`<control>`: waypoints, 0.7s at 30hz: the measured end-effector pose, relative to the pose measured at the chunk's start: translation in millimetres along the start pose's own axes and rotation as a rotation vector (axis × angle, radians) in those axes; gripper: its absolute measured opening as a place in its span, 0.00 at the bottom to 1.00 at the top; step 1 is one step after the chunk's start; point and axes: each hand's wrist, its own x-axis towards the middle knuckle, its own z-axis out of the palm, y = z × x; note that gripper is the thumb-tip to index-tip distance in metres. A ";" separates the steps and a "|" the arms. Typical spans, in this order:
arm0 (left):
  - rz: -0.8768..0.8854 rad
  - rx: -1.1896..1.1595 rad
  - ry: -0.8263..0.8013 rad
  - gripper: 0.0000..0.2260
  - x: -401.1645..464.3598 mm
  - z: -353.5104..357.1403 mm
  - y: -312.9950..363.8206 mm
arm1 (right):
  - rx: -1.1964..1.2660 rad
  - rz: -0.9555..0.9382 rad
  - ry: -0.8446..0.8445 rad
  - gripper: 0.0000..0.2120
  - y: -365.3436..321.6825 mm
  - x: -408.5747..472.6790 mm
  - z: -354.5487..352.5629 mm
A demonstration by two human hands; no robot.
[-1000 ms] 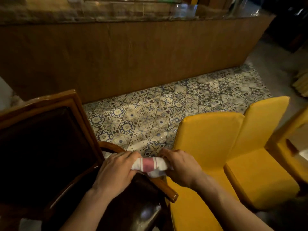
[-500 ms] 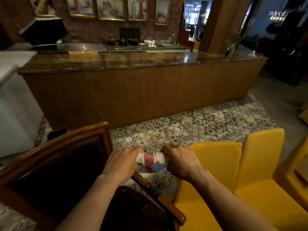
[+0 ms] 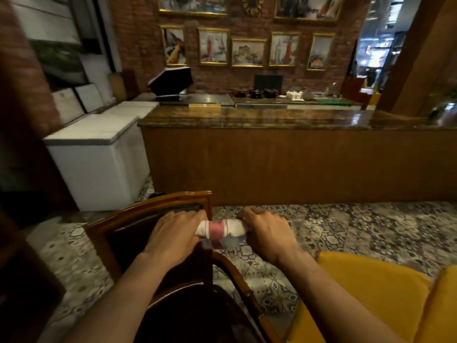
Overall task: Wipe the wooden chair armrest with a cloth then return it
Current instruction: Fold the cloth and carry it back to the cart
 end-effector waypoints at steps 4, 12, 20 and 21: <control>-0.172 0.070 -0.014 0.15 -51.1 -33.3 -32.8 | 0.093 -0.167 -0.015 0.15 -51.1 22.5 3.8; -0.529 0.277 0.002 0.14 -208.9 -119.9 -113.0 | 0.242 -0.525 -0.001 0.19 -237.6 43.2 8.4; -0.880 0.369 0.067 0.10 -437.7 -211.0 -176.3 | 0.301 -0.884 -0.011 0.16 -485.2 -7.7 -9.2; -0.922 0.383 0.070 0.10 -468.5 -222.4 -180.3 | 0.308 -0.923 -0.015 0.16 -516.6 -19.7 -11.8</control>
